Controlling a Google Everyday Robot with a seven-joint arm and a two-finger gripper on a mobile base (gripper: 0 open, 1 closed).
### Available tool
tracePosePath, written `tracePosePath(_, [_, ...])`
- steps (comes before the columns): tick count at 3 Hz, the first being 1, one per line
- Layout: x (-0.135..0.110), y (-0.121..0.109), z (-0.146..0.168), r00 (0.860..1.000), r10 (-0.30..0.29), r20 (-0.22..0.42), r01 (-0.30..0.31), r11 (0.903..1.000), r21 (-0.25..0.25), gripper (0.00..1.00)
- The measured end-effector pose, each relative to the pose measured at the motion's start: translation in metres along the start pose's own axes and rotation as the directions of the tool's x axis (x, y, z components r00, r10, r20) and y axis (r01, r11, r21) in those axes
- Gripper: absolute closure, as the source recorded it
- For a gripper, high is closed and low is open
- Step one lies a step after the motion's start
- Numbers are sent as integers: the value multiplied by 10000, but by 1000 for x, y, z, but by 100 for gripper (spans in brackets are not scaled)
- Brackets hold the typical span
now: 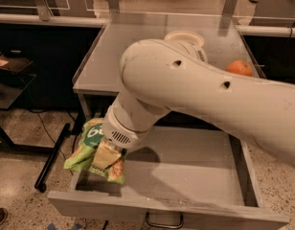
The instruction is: Place green rice chip bag into top drawer
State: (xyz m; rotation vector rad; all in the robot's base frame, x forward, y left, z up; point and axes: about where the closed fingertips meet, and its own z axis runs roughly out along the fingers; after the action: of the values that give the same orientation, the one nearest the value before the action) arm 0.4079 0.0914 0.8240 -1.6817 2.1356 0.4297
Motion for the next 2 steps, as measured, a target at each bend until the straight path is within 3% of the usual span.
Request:
tracePosePath(1, [19,-3,10,9975,703,113,-703,9975,1,100])
tracePosePath(2, [48,2,38,9853,1675,338,-1662,9854,-372,100])
